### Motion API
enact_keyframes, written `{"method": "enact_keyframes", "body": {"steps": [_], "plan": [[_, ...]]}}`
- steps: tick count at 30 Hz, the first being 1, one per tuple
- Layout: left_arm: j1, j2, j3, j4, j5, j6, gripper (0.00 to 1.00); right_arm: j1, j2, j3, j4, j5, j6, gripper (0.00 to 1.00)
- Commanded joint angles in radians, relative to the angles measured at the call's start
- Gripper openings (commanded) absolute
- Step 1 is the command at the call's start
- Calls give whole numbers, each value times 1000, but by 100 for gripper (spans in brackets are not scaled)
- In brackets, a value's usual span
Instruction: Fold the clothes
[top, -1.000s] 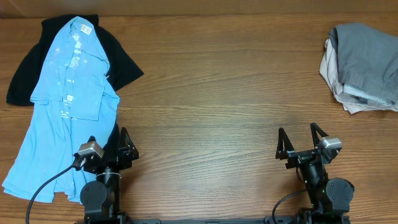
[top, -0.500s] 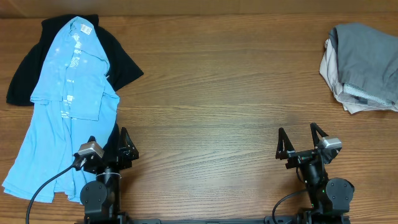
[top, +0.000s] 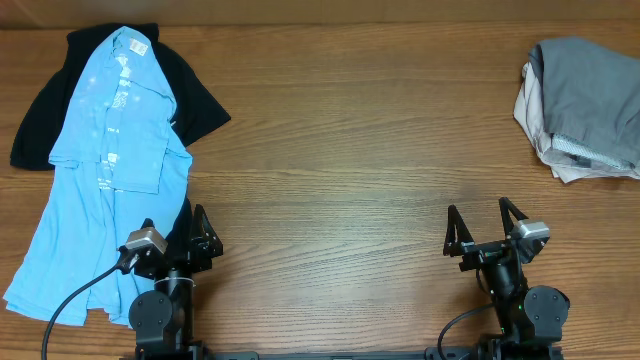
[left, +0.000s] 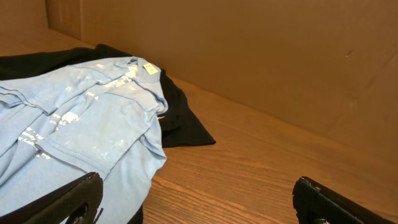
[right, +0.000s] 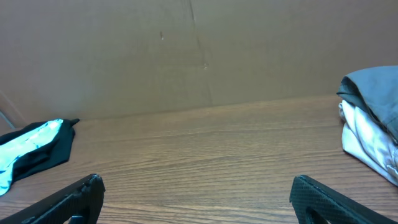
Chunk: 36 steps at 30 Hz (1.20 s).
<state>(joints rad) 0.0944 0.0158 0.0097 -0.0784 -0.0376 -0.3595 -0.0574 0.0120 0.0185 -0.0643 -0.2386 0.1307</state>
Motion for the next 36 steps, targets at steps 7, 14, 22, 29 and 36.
{"method": "enact_keyframes", "body": {"steps": [7, 14, 22, 29, 36], "plan": [[10, -11, -5, 4, 5, 26, 100, 6, -9, -11, 6, 2, -1, 100], [10, -11, -5, 5, 5, 25, 100, 6, -9, -10, 7, 2, -1, 100], [10, -11, -5, 27, 85, 3, 100, 6, -9, -10, 106, -67, 40, 100], [10, -11, 5, 53, 145, -86, 100, 6, -9, -10, 191, -71, 215, 100], [10, -11, 68, -2, 162, -61, 100, 6, -9, 11, 186, -96, 214, 100]]}}
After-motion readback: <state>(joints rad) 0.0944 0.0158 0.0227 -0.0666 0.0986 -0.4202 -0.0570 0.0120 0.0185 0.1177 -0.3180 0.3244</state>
